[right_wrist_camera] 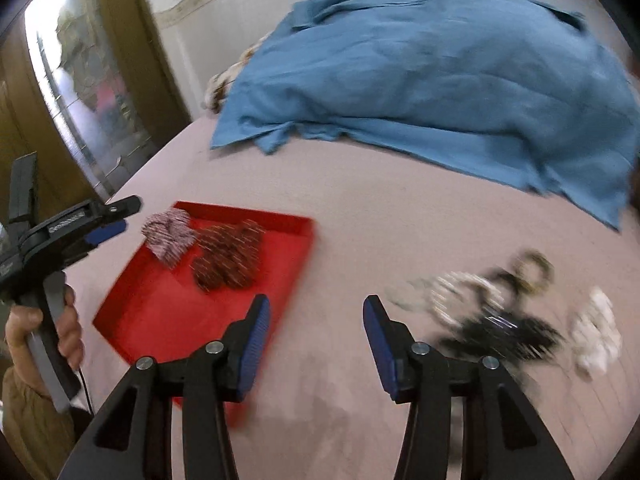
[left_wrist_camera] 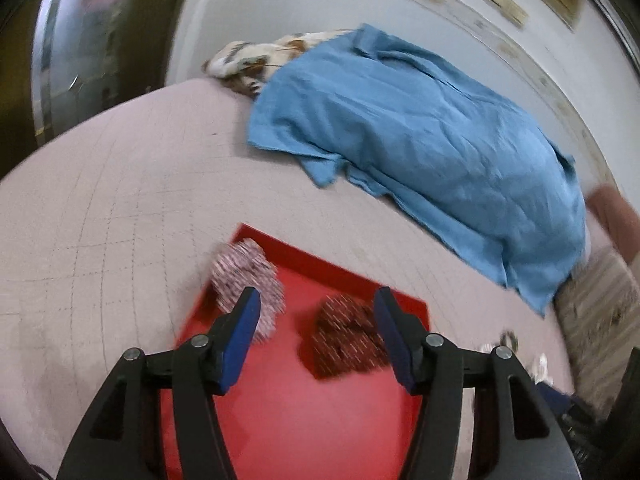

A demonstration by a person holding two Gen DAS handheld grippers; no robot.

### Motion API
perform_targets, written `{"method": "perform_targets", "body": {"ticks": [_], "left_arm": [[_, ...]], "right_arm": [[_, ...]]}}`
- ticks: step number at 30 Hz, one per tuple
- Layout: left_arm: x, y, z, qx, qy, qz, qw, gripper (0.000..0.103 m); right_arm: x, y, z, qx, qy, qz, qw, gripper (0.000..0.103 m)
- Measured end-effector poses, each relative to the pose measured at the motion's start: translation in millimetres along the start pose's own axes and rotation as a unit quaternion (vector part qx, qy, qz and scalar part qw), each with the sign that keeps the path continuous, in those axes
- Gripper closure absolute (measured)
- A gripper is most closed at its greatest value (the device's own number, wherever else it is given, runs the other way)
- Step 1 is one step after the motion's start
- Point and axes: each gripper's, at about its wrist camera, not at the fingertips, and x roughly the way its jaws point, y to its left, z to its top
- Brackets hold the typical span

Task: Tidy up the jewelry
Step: 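Move both open tools back to the accessory pile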

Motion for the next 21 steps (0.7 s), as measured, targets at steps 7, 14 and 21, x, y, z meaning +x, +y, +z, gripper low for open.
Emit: {"method": "perform_targets", "body": {"ticks": [7, 14, 21], "left_arm": [[-27, -74, -40, 0.088, 0.035, -0.028, 0.9951, 0.042], [-15, -145, -74, 0.122, 0.095, -0.074, 0.9852, 0.041], [24, -199, -98, 0.132, 0.154, -0.096, 0.9745, 0.041]], "right_arm": [[-60, -90, -61, 0.073, -0.004, -0.053, 0.996, 0.044], [-97, -149, -106, 0.127, -0.016, -0.084, 0.988, 0.044], [-106, -184, -128, 0.161, -0.027, -0.083, 0.983, 0.041]]}}
